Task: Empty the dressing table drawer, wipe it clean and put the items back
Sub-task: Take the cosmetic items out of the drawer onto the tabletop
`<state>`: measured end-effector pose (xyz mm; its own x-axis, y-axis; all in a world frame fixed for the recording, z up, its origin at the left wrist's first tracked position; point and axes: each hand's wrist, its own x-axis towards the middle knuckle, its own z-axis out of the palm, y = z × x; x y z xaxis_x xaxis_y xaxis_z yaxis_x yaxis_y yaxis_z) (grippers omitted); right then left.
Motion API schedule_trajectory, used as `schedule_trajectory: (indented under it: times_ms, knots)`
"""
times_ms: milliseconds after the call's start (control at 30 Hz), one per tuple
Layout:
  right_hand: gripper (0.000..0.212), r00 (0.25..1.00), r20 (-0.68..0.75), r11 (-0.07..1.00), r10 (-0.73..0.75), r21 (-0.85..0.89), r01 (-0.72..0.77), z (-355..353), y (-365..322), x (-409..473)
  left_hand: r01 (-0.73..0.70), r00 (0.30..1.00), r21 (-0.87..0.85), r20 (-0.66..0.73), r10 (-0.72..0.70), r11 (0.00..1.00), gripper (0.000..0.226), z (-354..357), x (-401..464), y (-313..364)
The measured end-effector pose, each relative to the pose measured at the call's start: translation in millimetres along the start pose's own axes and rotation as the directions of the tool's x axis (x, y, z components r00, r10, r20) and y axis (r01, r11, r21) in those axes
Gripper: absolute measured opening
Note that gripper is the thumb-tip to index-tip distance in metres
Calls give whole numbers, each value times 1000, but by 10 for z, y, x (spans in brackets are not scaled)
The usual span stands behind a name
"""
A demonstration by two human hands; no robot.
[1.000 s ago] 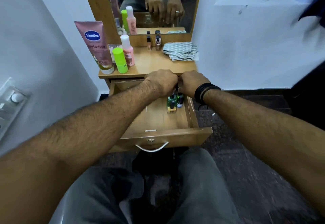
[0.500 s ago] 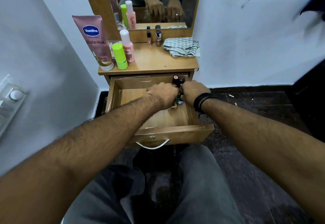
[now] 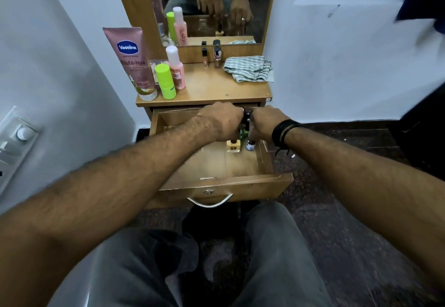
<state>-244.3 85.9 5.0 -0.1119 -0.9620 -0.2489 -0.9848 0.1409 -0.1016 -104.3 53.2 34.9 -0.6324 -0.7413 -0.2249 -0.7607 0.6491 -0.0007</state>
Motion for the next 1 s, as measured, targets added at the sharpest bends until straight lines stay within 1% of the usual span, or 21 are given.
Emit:
schedule_trajectory:
  times_ms: [133,233,300,400,500,600,767,867,1000]
  knots:
    - [15,999,22,999,-39,32,39,-560,-48,-17,9,996,51,-84,-4,999,23,-499,24,-157]
    - [15,998,-5,991,-59,119,60,-988,-113,73,54,982,56,-184,-43,997,21,-859,119,-308]
    - [16,996,-75,982,-55,177,68,-1179,-167,190,114,961,54,-258,-97,992,20,-1032,220,-406]
    - [16,973,-233,958,-3,280,70,-1313,-250,455,210,931,90,-323,-171,974,24,-1197,380,-536]
    - [17,933,-358,951,43,301,71,-1285,-338,725,278,904,137,-372,-210,951,29,-1225,546,-627]
    - [18,911,-408,945,63,318,78,-1185,-392,942,328,884,133,-392,-254,935,27,-1146,703,-678]
    - [17,892,-447,957,65,280,70,-1036,-415,1221,354,881,140,-381,-280,925,21,-973,932,-766]
    - [17,893,-445,958,71,279,63,-985,-423,1353,353,883,144,-378,-278,925,23,-909,1041,-842]
    - [20,883,-469,968,40,238,82,-958,-464,1463,364,886,122,-351,-303,923,27,-880,1140,-921]
